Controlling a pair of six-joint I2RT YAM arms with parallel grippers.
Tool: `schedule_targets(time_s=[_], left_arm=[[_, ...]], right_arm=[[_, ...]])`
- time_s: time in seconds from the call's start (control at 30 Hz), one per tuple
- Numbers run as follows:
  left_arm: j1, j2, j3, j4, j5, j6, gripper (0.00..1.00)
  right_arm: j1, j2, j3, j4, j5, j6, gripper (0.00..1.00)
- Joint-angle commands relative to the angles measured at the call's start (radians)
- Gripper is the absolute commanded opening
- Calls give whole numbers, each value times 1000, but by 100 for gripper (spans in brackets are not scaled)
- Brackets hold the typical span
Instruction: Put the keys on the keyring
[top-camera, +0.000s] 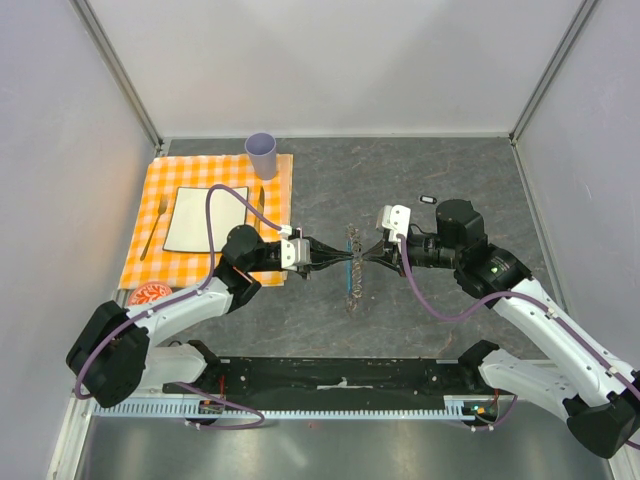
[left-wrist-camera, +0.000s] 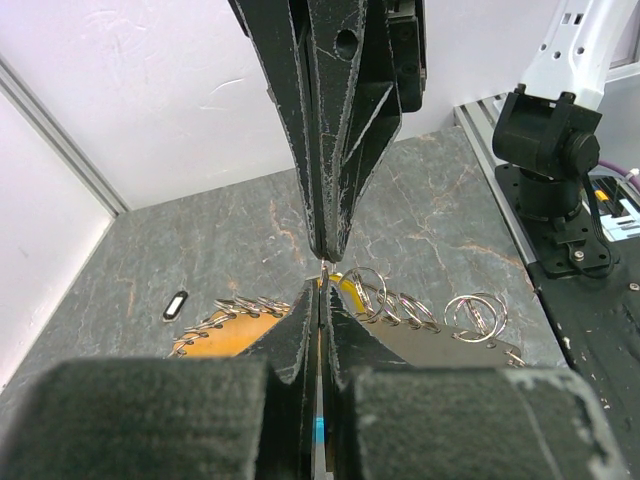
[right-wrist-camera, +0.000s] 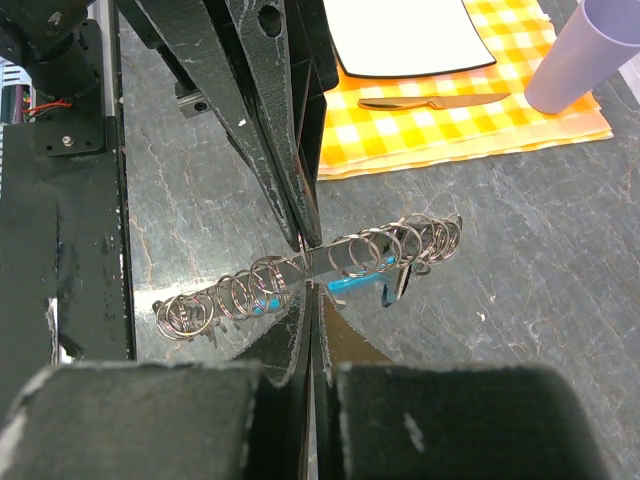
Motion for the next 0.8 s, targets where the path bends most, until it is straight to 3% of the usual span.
schedule_targets(time_s=[0.0,0.77], left_arm=[[-6,-7,7,54,-10,37,2],[-6,-6,10,32,-25,49,2]], right_arm=[[7,-13,27,41,-22,7,0],[5,-18,24,40,-28,9,0]])
